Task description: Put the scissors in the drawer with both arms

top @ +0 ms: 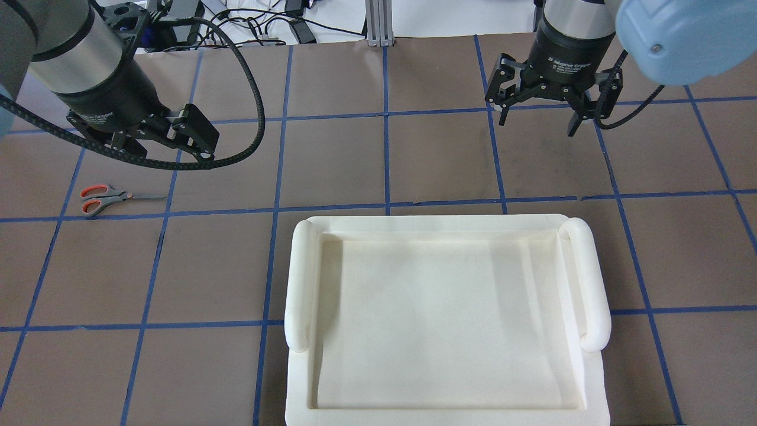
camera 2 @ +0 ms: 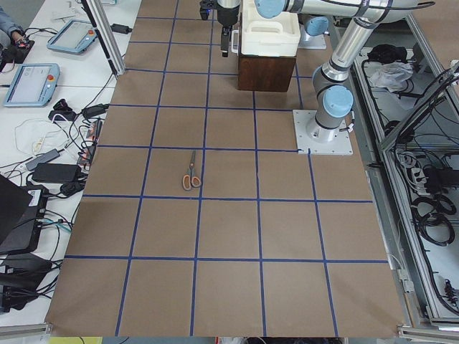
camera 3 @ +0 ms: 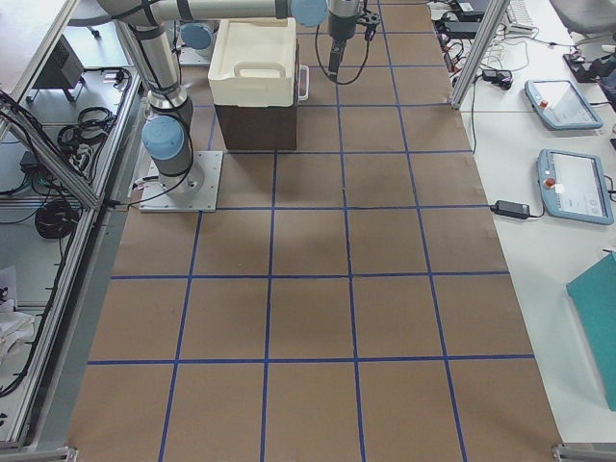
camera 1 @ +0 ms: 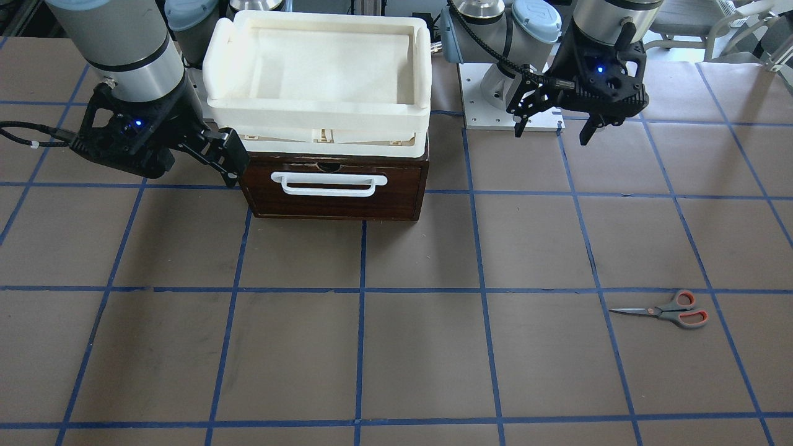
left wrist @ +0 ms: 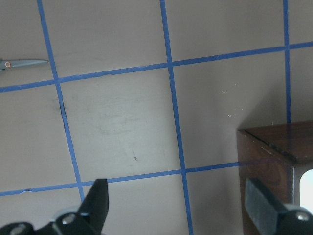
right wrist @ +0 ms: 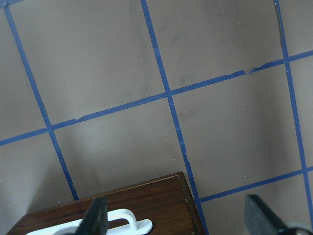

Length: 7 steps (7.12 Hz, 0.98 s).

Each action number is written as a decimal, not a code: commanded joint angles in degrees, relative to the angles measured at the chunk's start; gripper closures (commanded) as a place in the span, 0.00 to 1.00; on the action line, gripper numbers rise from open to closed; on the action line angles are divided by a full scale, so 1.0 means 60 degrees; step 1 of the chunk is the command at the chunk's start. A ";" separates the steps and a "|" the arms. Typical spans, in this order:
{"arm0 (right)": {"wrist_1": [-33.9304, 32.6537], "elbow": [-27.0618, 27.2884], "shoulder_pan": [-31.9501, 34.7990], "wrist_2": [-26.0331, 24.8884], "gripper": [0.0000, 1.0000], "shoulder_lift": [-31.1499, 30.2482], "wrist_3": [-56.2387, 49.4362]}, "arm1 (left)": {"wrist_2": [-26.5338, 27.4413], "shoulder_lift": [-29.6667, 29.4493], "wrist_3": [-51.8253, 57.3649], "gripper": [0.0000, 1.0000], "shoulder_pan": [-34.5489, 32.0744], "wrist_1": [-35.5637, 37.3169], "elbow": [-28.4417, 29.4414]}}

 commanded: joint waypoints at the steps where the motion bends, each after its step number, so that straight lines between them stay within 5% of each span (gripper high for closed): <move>1: -0.0209 0.0016 0.0028 0.0014 0.00 0.0024 0.2708 | 0.0185 -0.0569 0.2729 0.00 0.0827 0.0211 -0.0017; 7: -0.0474 -0.0087 0.1533 0.0044 0.00 0.1457 0.9917 | 0.1637 -0.3541 1.2558 0.04 0.3026 0.3633 -0.0002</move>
